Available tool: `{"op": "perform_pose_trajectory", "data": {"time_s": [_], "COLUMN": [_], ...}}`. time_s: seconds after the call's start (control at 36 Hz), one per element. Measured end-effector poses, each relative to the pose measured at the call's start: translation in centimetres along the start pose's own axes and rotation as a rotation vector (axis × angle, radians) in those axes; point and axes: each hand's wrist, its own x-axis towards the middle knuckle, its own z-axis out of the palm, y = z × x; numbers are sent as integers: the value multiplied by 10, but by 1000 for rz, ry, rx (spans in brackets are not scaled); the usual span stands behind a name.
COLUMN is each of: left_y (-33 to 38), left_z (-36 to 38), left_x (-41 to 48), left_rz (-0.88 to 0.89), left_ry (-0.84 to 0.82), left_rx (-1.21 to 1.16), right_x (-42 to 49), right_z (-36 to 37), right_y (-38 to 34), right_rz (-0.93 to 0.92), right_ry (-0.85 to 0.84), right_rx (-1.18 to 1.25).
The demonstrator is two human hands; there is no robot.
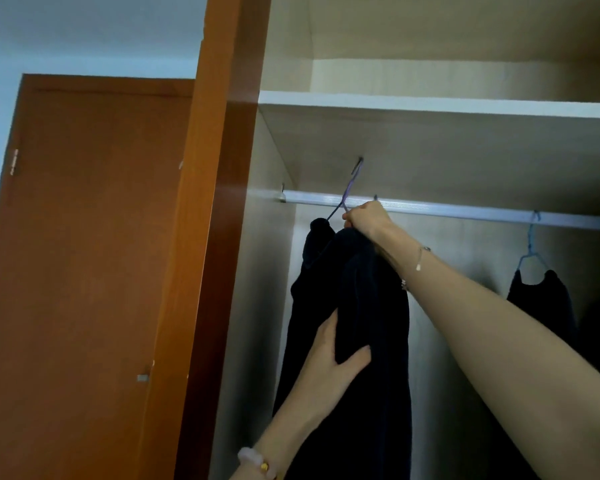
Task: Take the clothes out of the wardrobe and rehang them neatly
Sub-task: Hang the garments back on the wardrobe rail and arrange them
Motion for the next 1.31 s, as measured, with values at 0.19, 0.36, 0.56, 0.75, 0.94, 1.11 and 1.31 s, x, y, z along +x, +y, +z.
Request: {"op": "perform_pose_trajectory", "data": {"time_s": [0.19, 0.36, 0.56, 0.75, 0.94, 1.11, 1.31], "left_y": [-25, -41, -22, 13, 38, 51, 54], "left_z": [-2, -6, -11, -5, -9, -15, -16], "left_x": [8, 5, 15, 49, 102, 121, 125], "left_rz": [-53, -89, 30, 120, -9, -193, -191], "left_ry": [49, 86, 179, 284, 298, 233, 267], "left_rx": [51, 0, -4, 143, 174, 158, 151], "right_x": [26, 29, 20, 13, -2, -13, -15], "right_z": [26, 35, 9, -37, -49, -57, -80], "right_y": [28, 46, 49, 71, 97, 102, 104], "right_rz": [48, 61, -35, -179, 104, 147, 131], "right_ry": [-70, -126, -249, 4, -238, -162, -102], "right_rx": [-130, -255, -312, -373, -103, 21, -18]}}
